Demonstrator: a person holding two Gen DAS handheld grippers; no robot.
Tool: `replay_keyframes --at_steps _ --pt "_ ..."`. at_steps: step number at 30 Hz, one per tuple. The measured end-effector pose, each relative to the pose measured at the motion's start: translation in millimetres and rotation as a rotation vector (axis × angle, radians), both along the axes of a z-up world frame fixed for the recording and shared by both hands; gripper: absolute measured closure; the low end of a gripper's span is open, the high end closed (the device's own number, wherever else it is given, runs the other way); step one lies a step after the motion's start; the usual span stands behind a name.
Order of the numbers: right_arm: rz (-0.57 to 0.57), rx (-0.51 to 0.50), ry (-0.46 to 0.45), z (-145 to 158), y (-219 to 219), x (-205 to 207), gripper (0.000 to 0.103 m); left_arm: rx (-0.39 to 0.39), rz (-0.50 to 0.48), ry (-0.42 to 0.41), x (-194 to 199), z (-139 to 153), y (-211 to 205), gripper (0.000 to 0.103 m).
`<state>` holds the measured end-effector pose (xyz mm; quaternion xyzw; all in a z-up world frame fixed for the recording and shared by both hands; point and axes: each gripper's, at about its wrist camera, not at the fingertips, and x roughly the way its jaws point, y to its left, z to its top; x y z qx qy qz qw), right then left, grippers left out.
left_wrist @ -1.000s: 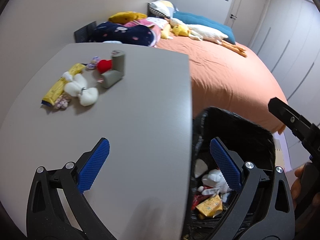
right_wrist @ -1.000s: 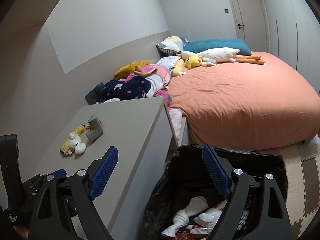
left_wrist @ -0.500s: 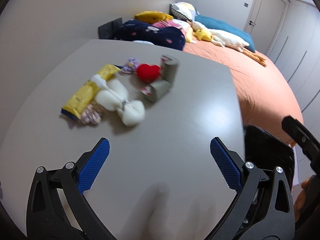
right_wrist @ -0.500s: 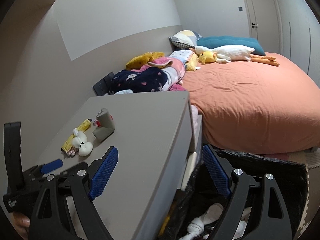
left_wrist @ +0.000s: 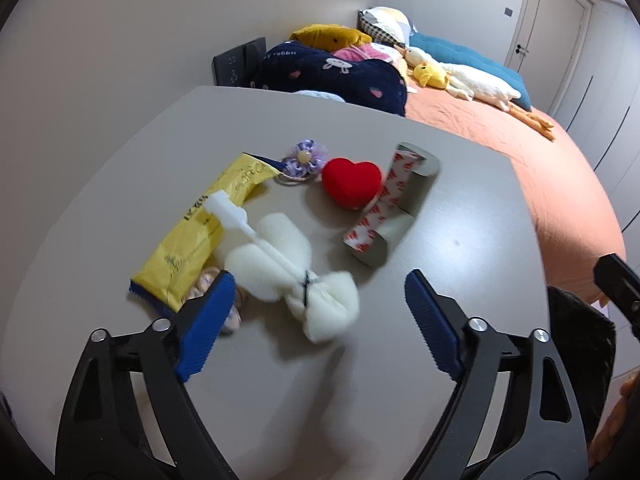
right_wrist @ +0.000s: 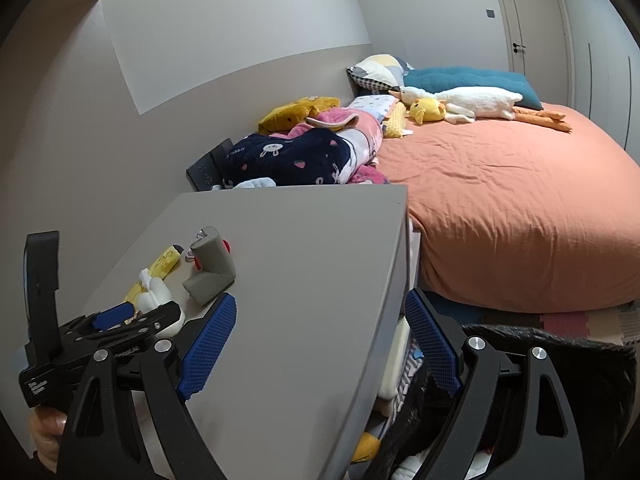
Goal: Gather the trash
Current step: 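Move both grippers back to the desk toward the foam plush and box, then grasp the white foam plush with the left gripper while the right gripper grasps the red-white box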
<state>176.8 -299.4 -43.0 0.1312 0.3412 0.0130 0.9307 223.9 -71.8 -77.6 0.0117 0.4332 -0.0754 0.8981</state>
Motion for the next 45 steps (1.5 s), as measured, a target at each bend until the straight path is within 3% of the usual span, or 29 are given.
replay_keyframes --at_steps 5,10,15,19,25,31,38,39,41,45 --pt "0.033 0.006 0.005 2.6 13.4 19.0 0.017 0.005 -0.001 0.004 10.4 -3.8 3.3 0.028" --pt "0.083 0.006 0.027 -1.0 34.6 39.7 0.017 -0.002 0.001 0.025 18.6 -9.2 9.9 0.047" --pt "0.119 -0.026 0.033 -4.5 57.3 55.4 0.017 -0.017 0.021 0.034 25.2 -12.7 20.9 0.056" --pt "0.142 -0.027 0.053 -9.7 70.4 69.0 0.017 -0.014 0.04 0.041 29.4 -19.4 26.2 0.073" --pt "0.166 -0.011 0.08 -15.8 86.2 89.9 0.017 -0.085 0.051 0.018 25.0 -12.9 38.7 0.076" --pt "0.171 0.019 0.126 -30.0 91.1 108.1 0.042 -0.11 0.06 -0.004 21.5 -2.4 44.7 0.076" --pt "0.171 0.021 0.147 -42.7 97.2 114.6 0.043 -0.129 0.062 -0.002 23.6 1.8 48.6 0.076" --pt "0.173 0.02 0.146 -43.0 97.2 114.0 0.047 -0.132 0.063 -0.003 23.3 2.6 49.4 0.076" --pt "0.196 0.035 0.137 -42.5 98.6 112.4 0.065 -0.134 0.063 -0.007 23.2 4.1 50.5 0.076" --pt "0.193 0.024 0.121 -36.5 100.3 107.1 0.069 -0.15 0.068 -0.012 21.8 7.2 54.8 0.076"
